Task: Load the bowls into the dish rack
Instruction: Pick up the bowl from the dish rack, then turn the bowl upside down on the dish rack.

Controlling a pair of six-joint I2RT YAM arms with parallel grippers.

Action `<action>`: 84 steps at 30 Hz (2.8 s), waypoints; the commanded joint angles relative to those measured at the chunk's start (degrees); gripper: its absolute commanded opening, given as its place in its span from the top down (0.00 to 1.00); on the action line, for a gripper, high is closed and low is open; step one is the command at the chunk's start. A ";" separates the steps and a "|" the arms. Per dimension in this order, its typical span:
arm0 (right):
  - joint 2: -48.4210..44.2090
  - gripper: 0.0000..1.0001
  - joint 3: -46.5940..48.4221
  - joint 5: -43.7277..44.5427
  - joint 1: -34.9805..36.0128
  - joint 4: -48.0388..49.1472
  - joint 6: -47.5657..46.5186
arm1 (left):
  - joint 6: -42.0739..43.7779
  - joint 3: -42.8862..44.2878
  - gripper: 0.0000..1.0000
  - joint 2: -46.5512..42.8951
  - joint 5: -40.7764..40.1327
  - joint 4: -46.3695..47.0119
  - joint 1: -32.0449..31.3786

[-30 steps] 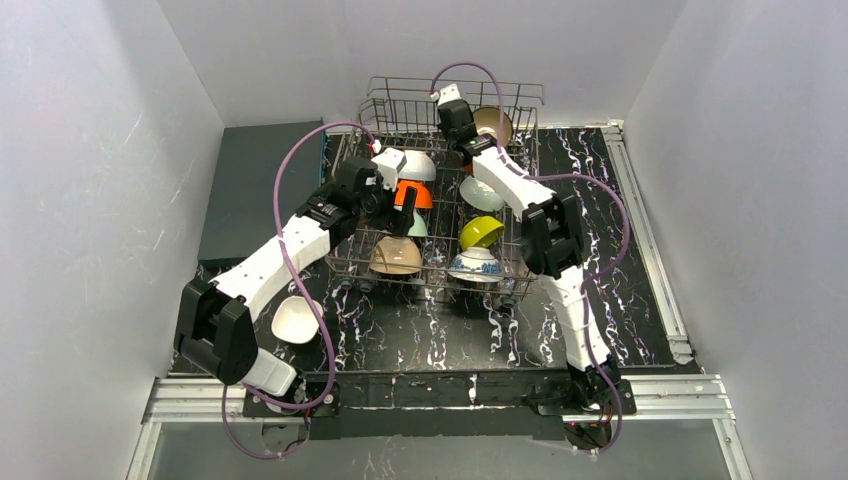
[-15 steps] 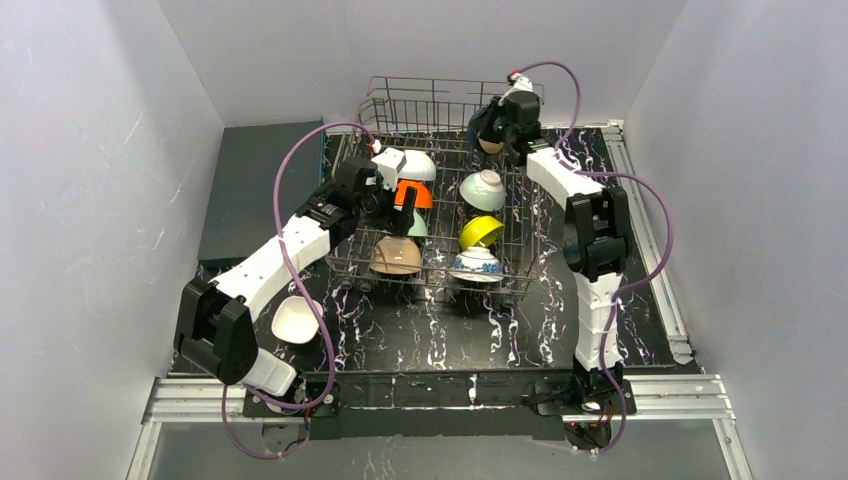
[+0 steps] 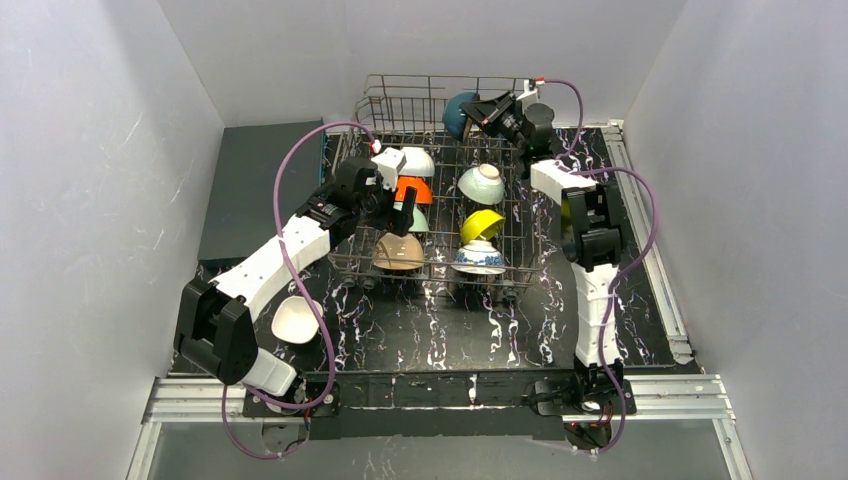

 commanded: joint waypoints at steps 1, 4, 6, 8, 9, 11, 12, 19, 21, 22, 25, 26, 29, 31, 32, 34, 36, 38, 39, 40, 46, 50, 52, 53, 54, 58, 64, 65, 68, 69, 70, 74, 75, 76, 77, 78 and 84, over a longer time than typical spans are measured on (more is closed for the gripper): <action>1.56 0.99 1.04 -0.91 -0.47 17.81 14.11 | 0.69 1.62 0.13 -0.83 -0.65 -0.33 0.40; 2.22 0.99 -0.97 -0.55 -0.43 20.45 17.05 | 0.65 1.64 0.13 -0.74 -0.49 -0.39 0.40; 2.48 0.99 -3.29 -0.32 -0.40 22.36 18.72 | 0.61 1.64 0.13 -0.73 -0.54 -0.44 0.40; 2.49 0.99 -5.34 -0.19 -0.33 24.17 19.87 | 0.65 1.66 0.13 -0.79 -0.67 -0.42 0.40; 2.30 0.99 -6.46 0.14 -0.31 24.83 20.18 | 0.61 1.70 0.13 -0.76 -0.76 -0.39 0.43; 1.59 0.99 -9.05 1.24 -0.13 25.41 20.75 | 0.57 1.79 0.13 -0.71 -0.80 -0.41 0.38; 1.15 0.99 -10.15 1.79 -0.12 25.24 20.80 | 0.54 1.81 0.13 -0.73 -0.80 -0.51 0.40; -2.68 0.99 -14.56 2.50 0.28 18.38 16.46 | 0.69 1.86 0.13 -0.91 -1.04 -0.51 0.40; -2.91 0.99 -15.17 2.26 0.23 18.61 16.51 | 0.63 2.16 0.13 -0.92 -0.70 -0.29 0.36; -2.86 0.99 -15.42 2.22 0.30 18.77 16.70 | 0.58 2.43 0.13 -0.93 -0.48 -0.06 0.45; -2.65 0.99 -16.12 1.58 0.35 19.27 17.49 | -0.27 4.88 0.13 -0.26 -0.13 0.52 0.48; -2.61 0.99 -16.44 1.34 0.36 20.31 18.15 | -0.79 6.12 0.14 0.25 0.55 0.79 0.45; -2.69 0.99 -17.12 0.50 0.40 22.82 20.23 | -1.80 10.65 0.15 2.36 3.42 2.61 0.43; -3.05 0.99 -17.10 0.10 0.43 23.30 20.71 | -1.79 15.28 0.14 4.78 5.16 3.95 0.36; -3.23 0.99 -17.07 0.03 0.39 23.34 20.94 | -1.15 17.55 0.12 6.51 5.98 4.58 0.36; -3.31 0.99 -16.88 -0.19 0.42 23.78 21.60 | 0.52 22.01 0.10 10.35 7.26 5.77 0.39; -3.26 0.99 -16.64 -0.22 0.39 24.90 23.00 | 0.97 27.93 0.04 16.01 7.39 5.42 0.36; -3.22 0.99 -16.15 -0.43 0.41 25.63 24.22 | 1.06 35.22 0.02 22.06 7.93 3.06 0.38; -3.20 0.99 -15.93 -0.60 0.39 25.79 24.88 | 1.23 39.30 0.02 25.06 8.22 1.42 0.35; -3.27 0.99 -15.50 -0.78 0.39 25.91 25.18 | 1.46 42.83 0.02 28.04 8.83 -0.35 0.31; -4.18 0.99 -15.09 -1.78 0.40 26.43 26.77 | 5.53 52.61 0.02 36.68 5.13 -1.62 -1.08; -5.23 0.99 -15.01 -2.52 0.39 26.17 26.70 | 5.91 53.75 0.02 39.40 -1.10 1.23 -1.70; -5.70 0.99 -15.16 -2.70 0.49 26.17 26.86 | 5.92 54.41 0.02 40.73 -1.00 2.84 -1.79; -5.87 0.99 -15.33 -2.70 0.52 26.22 26.87 | 6.13 54.61 0.02 41.28 -0.29 3.83 -1.87; -6.11 0.99 -15.57 -2.75 0.48 26.26 26.94 | 6.44 54.90 0.02 41.84 -0.09 4.75 -1.88; -6.64 0.99 -16.99 -2.78 0.71 27.26 27.68 | 8.01 57.81 0.02 45.25 -2.28 6.81 -1.97; -5.55 0.99 -18.26 -2.96 0.97 29.63 30.01 | 11.50 62.59 0.08 49.91 -7.78 9.17 -1.89; -5.26 0.99 -18.23 -3.04 0.97 29.94 30.36 | 11.95 62.51 0.12 50.19 -7.75 10.10 -1.88; -4.74 0.99 -18.14 -3.22 0.92 30.27 30.73 | 13.36 61.32 0.23 50.31 -6.39 12.43 -1.81; -4.67 0.99 -18.16 -3.11 0.94 30.30 30.75 | 13.44 60.99 0.29 50.23 -5.97 12.90 -1.70; -4.67 0.99 -18.08 -3.03 0.93 30.29 30.63 | 13.39 60.75 0.35 50.20 -5.52 13.27 -1.56; -4.16 0.99 -17.46 -3.18 0.92 29.67 30.51 | 13.40 59.03 0.60 49.37 -4.78 15.89 -1.19; -4.12 0.99 -17.42 -3.15 0.98 29.61 30.48 | 13.57 58.51 0.64 49.08 -5.04 16.53 -1.14; -4.01 0.99 -17.52 -3.12 0.96 29.59 30.47 | 13.85 58.12 0.67 48.79 -5.18 16.97 -1.10; -3.94 0.99 -17.60 -3.00 0.89 29.63 30.58 | 14.12 57.93 0.69 48.68 -5.13 17.16 -1.03; -3.84 0.99 -17.62 -2.83 0.87 29.68 30.52 | 14.31 57.89 0.72 48.60 -5.04 17.13 -0.93; -3.33 0.95 -17.00 -2.27 0.46 28.45 29.25 | 15.87 57.35 1.00 48.05 -5.05 17.41 -0.65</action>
